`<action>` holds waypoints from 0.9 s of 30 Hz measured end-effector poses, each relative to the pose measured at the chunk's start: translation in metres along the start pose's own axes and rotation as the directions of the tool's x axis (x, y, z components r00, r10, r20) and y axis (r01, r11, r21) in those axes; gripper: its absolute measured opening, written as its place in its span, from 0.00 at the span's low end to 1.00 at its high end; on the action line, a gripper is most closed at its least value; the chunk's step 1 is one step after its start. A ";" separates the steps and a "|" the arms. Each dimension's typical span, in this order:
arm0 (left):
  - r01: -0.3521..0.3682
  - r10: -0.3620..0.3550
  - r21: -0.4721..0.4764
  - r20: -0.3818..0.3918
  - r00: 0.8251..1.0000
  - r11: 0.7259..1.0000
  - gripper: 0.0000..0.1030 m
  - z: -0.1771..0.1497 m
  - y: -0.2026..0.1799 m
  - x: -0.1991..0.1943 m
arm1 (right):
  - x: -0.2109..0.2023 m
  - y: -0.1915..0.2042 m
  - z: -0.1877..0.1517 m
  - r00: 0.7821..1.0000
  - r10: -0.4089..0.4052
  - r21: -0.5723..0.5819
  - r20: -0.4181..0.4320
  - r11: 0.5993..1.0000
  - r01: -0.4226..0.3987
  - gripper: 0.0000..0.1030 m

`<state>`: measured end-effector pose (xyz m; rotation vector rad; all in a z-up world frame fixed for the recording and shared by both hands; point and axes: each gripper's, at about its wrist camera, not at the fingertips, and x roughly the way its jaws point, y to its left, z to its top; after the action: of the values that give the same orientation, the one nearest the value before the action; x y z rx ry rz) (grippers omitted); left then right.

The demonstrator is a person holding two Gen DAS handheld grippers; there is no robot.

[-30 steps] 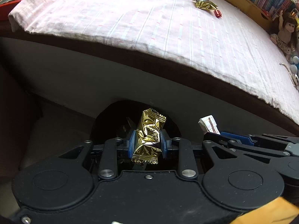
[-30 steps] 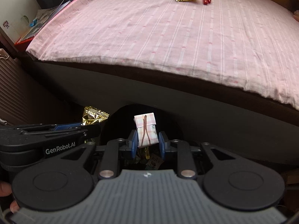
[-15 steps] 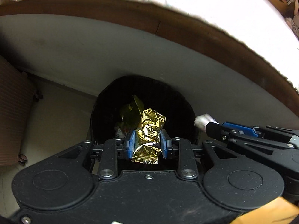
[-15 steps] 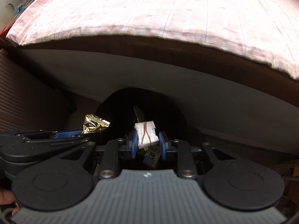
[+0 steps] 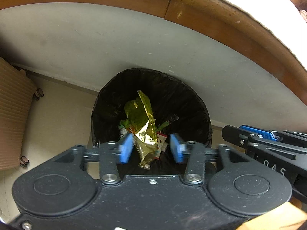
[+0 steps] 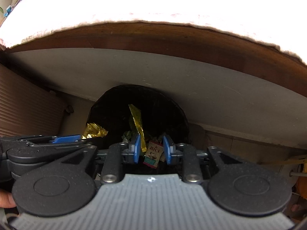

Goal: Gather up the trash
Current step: 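Lower both items into the black bin and open both grippers, then raise both grippers back up over the bed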

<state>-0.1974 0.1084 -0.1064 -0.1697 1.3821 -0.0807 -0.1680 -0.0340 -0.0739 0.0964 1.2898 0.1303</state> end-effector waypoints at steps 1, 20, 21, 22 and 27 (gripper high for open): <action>-0.004 0.004 0.002 0.004 1.000 1.000 0.52 0.000 -0.001 0.000 | 0.001 -0.001 0.000 1.000 0.000 0.001 0.001 1.000 0.000 0.46; -0.051 0.052 -0.010 0.251 0.967 0.999 0.82 0.020 0.000 -0.091 | -0.086 -0.020 0.014 0.979 0.062 -0.014 0.194 0.998 -0.060 0.68; -0.039 0.041 -0.015 0.285 0.958 0.999 0.82 0.024 0.000 -0.103 | -0.097 -0.023 0.017 0.972 0.063 -0.015 0.226 0.998 -0.061 0.71; -0.031 0.034 -0.015 0.314 0.949 0.999 0.84 0.029 0.000 -0.112 | -0.108 -0.026 0.020 0.965 0.061 -0.012 0.257 0.998 -0.060 0.73; -0.034 0.022 0.018 0.452 0.891 0.999 0.86 0.071 -0.013 -0.154 | -0.147 -0.044 0.050 0.923 -0.023 0.043 0.385 0.999 0.007 0.79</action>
<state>-0.1558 0.1245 0.0577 -0.1364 0.9148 -0.0312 -0.1581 -0.0993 0.0732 0.1393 0.8987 0.0668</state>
